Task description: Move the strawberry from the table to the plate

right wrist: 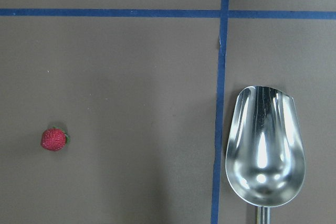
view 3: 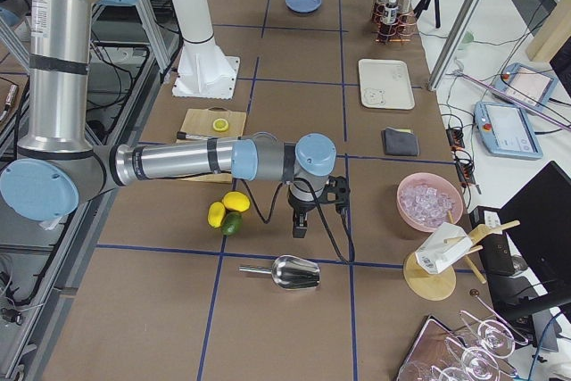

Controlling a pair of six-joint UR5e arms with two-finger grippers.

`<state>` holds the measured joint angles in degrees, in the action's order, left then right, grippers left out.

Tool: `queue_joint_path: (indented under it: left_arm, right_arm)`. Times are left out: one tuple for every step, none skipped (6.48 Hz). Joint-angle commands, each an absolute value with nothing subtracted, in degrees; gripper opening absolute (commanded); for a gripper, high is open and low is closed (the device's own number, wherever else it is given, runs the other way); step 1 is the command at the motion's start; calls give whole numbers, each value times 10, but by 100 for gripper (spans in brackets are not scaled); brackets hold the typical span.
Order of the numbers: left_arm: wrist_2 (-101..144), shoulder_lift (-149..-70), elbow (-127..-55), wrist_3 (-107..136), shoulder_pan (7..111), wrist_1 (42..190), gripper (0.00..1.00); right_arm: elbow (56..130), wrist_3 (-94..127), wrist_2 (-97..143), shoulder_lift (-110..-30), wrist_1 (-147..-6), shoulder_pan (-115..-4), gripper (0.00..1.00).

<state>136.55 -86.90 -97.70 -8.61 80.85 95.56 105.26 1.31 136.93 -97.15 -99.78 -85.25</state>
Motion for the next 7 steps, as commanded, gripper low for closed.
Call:
queue_joint_path:
  left_arm:
    - [1366,-871,-914,8,764,1036,100]
    - [1367,-871,-884,37,745,1084,100]
    - [1366,-872,-874,87,705,1124,100]
    - [1364,-874,-854,109,681,1152,100]
    - [1363,-874,-841,112,665,1184,100]
    - [1361,-874,-837,111,653,1190,100]
    - [1361,-874,-832,110,651,1191,99]
  right_arm:
    - [1051,12,1371,-972,-997,-853,100]
    - [1051,11,1370,-972,-997,-853,100]
    - [1051,11,1370,-972,-997,-853,100]
    - [1051,9,1371,-973,-997,-853,100]
    - [1052,9,1371,-972,-997,-853,100]
    - [1053,8,1372,-973,-997,-853,100]
    - [1053,8,1372,-973,-997,-853,100]
